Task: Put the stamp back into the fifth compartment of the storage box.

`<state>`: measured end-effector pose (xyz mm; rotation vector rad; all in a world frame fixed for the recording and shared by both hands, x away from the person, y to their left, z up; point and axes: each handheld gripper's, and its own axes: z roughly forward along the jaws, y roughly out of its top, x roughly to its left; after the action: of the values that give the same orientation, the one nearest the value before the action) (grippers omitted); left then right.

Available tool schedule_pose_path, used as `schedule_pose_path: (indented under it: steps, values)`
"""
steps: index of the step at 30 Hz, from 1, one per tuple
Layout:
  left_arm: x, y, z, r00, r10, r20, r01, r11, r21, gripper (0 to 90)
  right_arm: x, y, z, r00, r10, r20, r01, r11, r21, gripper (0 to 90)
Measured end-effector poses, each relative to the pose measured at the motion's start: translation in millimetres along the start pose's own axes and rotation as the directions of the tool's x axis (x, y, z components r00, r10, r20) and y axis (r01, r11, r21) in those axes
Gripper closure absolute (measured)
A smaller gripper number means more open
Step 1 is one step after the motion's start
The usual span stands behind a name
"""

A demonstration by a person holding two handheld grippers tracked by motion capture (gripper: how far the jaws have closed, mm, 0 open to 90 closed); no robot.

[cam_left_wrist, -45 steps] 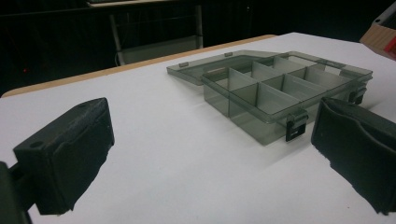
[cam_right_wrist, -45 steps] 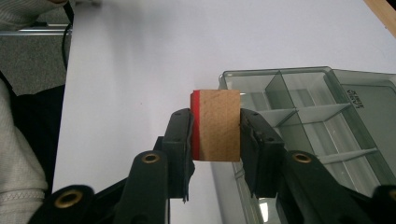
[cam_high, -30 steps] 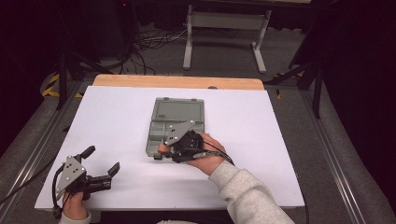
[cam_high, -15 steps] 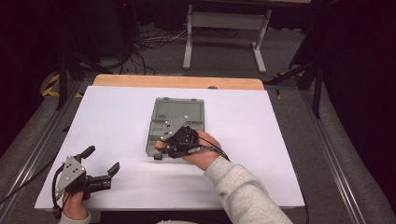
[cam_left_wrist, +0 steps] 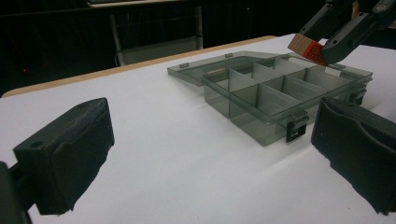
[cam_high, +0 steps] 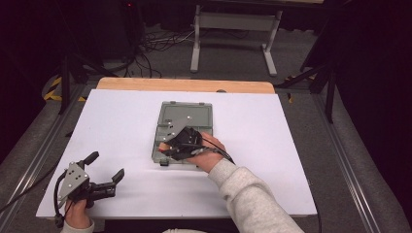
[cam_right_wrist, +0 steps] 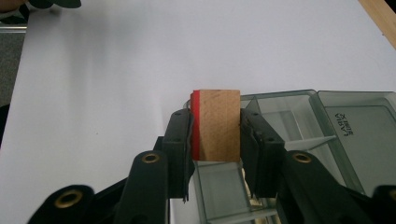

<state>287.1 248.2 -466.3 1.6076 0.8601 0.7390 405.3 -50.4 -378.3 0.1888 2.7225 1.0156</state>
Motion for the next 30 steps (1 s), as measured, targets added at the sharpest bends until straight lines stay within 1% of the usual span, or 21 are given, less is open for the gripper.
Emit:
schedule_pose_path:
  steps: [7,16,30]
  values:
    - [0.0,0.1,-0.2,1.0,-0.002,-0.001,0.002,1.0,-0.001,0.2,-5.0,5.3,5.4,1.0,-0.001,0.003,0.001,1.0,0.004,66.1]
    - [0.2,0.1,-0.4,1.0,-0.004,-0.001,0.004,1.0,-0.002,0.2,-10.0,7.5,13.9,1.0,-0.004,0.009,0.004,1.0,0.013,66.1]
    - [0.3,0.1,0.1,1.0,-0.005,-0.003,0.005,1.0,-0.005,0.2,-22.6,6.2,26.7,0.9996,0.022,0.016,-0.022,1.0,0.01,66.1]
